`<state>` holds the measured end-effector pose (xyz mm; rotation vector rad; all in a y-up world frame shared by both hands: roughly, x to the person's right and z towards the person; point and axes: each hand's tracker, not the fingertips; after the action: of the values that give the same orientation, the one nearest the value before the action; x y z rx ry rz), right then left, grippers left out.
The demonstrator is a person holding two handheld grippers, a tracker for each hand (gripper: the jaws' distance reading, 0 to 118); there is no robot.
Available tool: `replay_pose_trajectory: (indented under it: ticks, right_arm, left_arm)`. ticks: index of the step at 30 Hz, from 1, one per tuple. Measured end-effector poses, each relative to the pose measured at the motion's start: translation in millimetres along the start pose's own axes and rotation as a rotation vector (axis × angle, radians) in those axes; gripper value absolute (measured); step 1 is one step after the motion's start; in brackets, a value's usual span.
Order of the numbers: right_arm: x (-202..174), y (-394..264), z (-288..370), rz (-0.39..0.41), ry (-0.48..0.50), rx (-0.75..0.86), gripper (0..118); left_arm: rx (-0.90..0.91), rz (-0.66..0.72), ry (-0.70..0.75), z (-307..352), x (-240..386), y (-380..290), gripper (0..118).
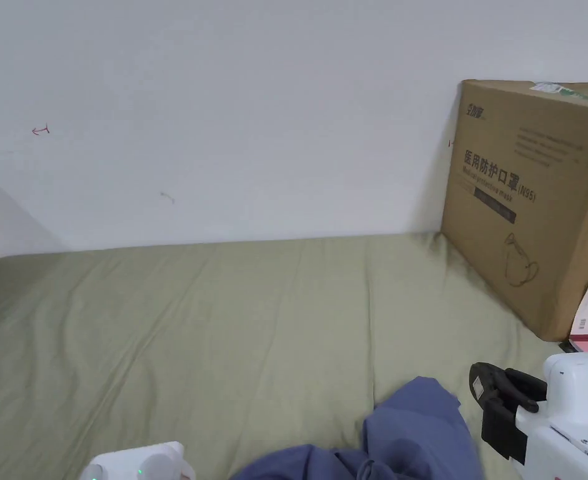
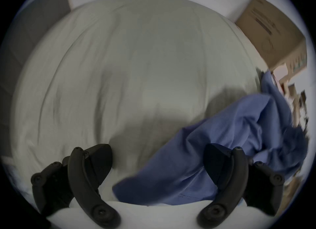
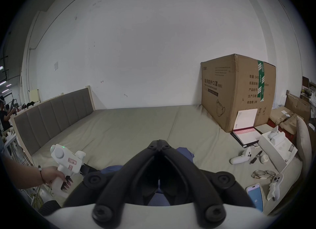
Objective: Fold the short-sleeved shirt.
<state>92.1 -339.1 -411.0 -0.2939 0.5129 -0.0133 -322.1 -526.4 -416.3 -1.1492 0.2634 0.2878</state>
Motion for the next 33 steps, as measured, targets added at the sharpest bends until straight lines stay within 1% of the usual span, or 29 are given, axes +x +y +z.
replay_pose_trajectory:
  ticks: [1,2,3,4,5,6,7,8,9,10,11,12,14,15,17,19,20,21,22,23,24,25,29,31,32,33]
  right_arm:
    - [1,-1,-3,-0.002,0.000,-0.009,0]
    - [2,-1,-6,-0.007,0.001,-0.016,0]
    - [3,-2,-9,-0.011,0.004,-0.021,0]
    - [4,-3,-13,-0.015,0.007,-0.025,0]
    - [5,-3,-18,-0.017,0.007,-0.028,0]
    - [7,-3,-23,-0.018,0.008,-0.033,0]
    - [9,-2,-30,-0.020,0.010,-0.048,0]
    - [12,-1,-38,-0.022,0.010,-0.064,0]
    - [18,1,-50,-0.044,0.027,-0.093,0]
    - [26,3,-63,-0.082,0.055,-0.122,0]
    - [36,4,-77,-0.124,0.074,-0.146,0]
    - [45,5,-93,-0.151,0.085,-0.183,0]
    - [65,5,-134,-0.182,0.096,-0.281,0]
    - [74,4,-152,-0.177,0.085,-0.342,0]
    - [88,-3,-193,-0.173,0.022,-0.465,0]
    - [97,-12,-228,-0.151,-0.045,-0.568,0]
    - [104,-18,-244,-0.164,-0.035,-0.621,14]
    - [109,-24,-257,-0.199,-0.029,-0.667,47]
    - [116,-30,-275,-0.237,-0.028,-0.744,90]
    - [120,-39,-285,-0.268,-0.044,-0.803,114]
    - [122,-46,-294,-0.291,-0.042,-0.849,115]
    - [123,-51,-300,-0.297,-0.039,-0.849,115]
    - [119,-76,-325,-0.224,-0.048,-1.002,113]
    - [113,-87,-327,-0.160,-0.062,-1.044,106]
    - [109,-87,-325,-0.106,-0.068,-1.037,98]
    - [105,-84,-320,-0.041,-0.072,-1.014,98]
  left_arm:
    - [0.017,-0.062,0.041,2,9,-7,108]
    - [0.028,-0.110,0.051,4,19,-12,103]
    - [0.053,-0.138,0.064,8,25,-19,103]
    - [0.085,-0.150,0.050,12,28,-24,100]
    - [0.121,-0.163,0.051,18,31,-26,93]
    - [0.135,-0.151,0.033,23,31,-26,78]
    - [0.147,-0.139,0.020,28,31,-27,56]
    - [0.165,-0.122,-0.006,32,29,-26,14]
    - [0.174,-0.119,0.037,37,28,-28,3]
    - [0.202,-0.098,-0.038,45,20,-24,3]
    - [0.224,-0.077,-0.064,53,13,-23,3]
    - [0.261,-0.054,-0.089,61,7,-24,3]
    - [0.357,-0.011,-0.147,87,-3,-26,3]
    - [0.404,-0.008,-0.154,99,-5,-27,3]
    - [0.486,-0.041,-0.152,124,-4,-32,3]
    - [0.527,-0.072,-0.153,145,0,-35,3]
    - [0.525,-0.079,-0.154,151,2,-36,3]
    - [0.523,-0.082,-0.154,156,3,-38,3]
    - [0.526,-0.084,-0.161,160,5,-38,3]
    - [0.533,-0.080,-0.171,163,6,-40,3]
    - [0.541,-0.069,-0.177,166,6,-42,3]
    - [0.537,-0.065,-0.178,166,6,-42,3]
    - [0.528,-0.033,-0.176,161,3,-45,3]
    - [0.515,-0.020,-0.162,157,2,-44,3]
    - [0.509,-0.013,-0.162,156,0,-44,3]
    - [0.506,-0.006,-0.166,154,-2,-45,3]
